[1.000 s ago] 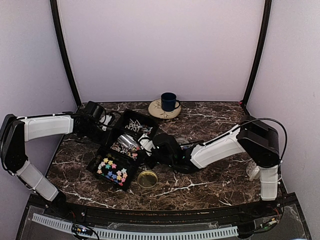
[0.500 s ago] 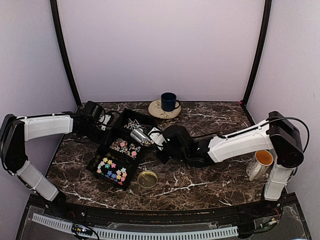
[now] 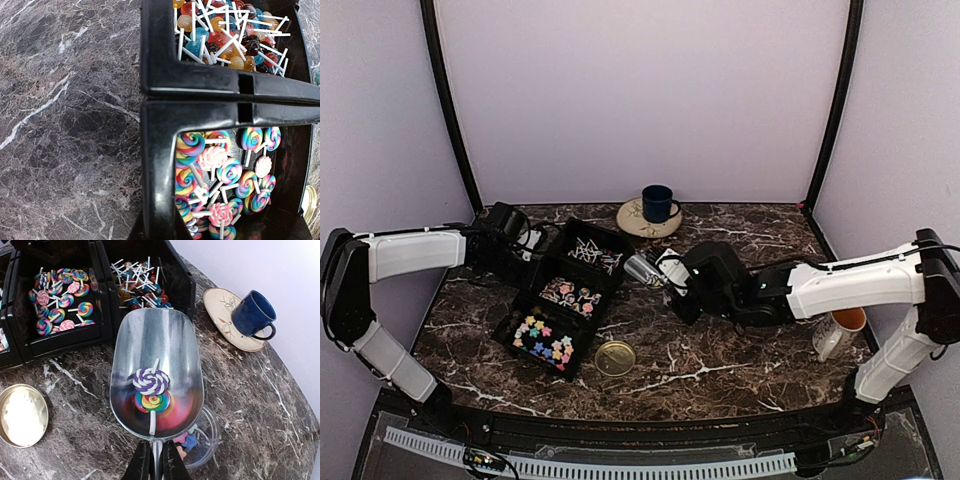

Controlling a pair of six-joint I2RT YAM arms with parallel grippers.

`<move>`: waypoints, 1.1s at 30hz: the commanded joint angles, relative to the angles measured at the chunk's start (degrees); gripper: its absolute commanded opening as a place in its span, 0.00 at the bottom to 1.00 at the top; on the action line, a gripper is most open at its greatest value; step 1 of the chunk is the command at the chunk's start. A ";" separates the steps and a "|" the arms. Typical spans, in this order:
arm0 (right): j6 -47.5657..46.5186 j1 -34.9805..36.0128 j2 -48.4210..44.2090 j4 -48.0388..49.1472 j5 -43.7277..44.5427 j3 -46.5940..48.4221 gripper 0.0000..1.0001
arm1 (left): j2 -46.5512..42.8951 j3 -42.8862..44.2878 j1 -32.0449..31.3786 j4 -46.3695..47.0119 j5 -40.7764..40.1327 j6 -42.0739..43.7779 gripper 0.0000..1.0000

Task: Pack the candies
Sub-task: Place the fake candies in the packing box.

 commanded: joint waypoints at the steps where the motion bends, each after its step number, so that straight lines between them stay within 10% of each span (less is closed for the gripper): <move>1: 2.34 -2.05 -4.70 -6.90 2.87 -0.98 0.00 | -3.02 2.85 0.46 4.62 3.34 -1.58 0.00; 33: 3.01 -4.54 -3.87 -42.51 6.76 11.45 0.00 | -2.61 3.00 0.46 4.57 4.46 -1.76 0.00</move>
